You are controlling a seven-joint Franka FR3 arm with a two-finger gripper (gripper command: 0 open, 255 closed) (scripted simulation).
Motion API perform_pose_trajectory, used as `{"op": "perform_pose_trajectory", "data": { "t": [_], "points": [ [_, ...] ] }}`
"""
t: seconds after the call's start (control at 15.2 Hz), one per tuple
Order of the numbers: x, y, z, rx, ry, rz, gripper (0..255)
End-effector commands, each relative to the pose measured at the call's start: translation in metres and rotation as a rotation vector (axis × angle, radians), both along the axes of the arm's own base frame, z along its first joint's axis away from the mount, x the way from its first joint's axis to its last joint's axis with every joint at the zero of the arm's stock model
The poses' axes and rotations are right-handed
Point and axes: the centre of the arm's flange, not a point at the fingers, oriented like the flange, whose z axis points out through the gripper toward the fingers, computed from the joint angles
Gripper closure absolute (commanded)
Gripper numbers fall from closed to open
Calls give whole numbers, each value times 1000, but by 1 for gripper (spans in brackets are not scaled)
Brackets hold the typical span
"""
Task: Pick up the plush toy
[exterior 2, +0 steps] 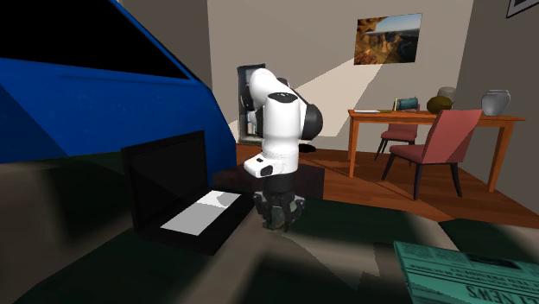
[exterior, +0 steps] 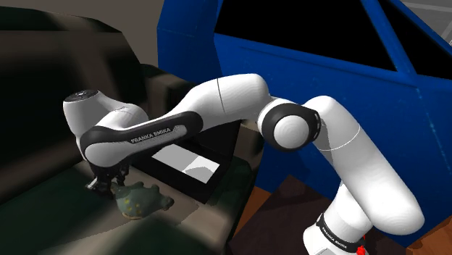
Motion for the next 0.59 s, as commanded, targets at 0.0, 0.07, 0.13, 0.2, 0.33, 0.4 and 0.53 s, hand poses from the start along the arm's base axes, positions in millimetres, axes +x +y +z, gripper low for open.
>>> {"op": "perform_pose_trajectory", "data": {
  "t": [0.0, 0.07, 0.13, 0.2, 0.33, 0.4, 0.53],
  "points": [
    [0, 1, 11, 1, -1, 0, 255],
    [0, 1, 17, 1, -1, 0, 255],
    [0, 1, 22, 1, -1, 0, 255],
    [0, 1, 27, 1, -1, 0, 255],
    [0, 1, 38, 1, -1, 0, 255],
    [0, 1, 43, 1, -1, 0, 255],
    [0, 1, 54, 1, -1, 0, 255]
  ]
}}
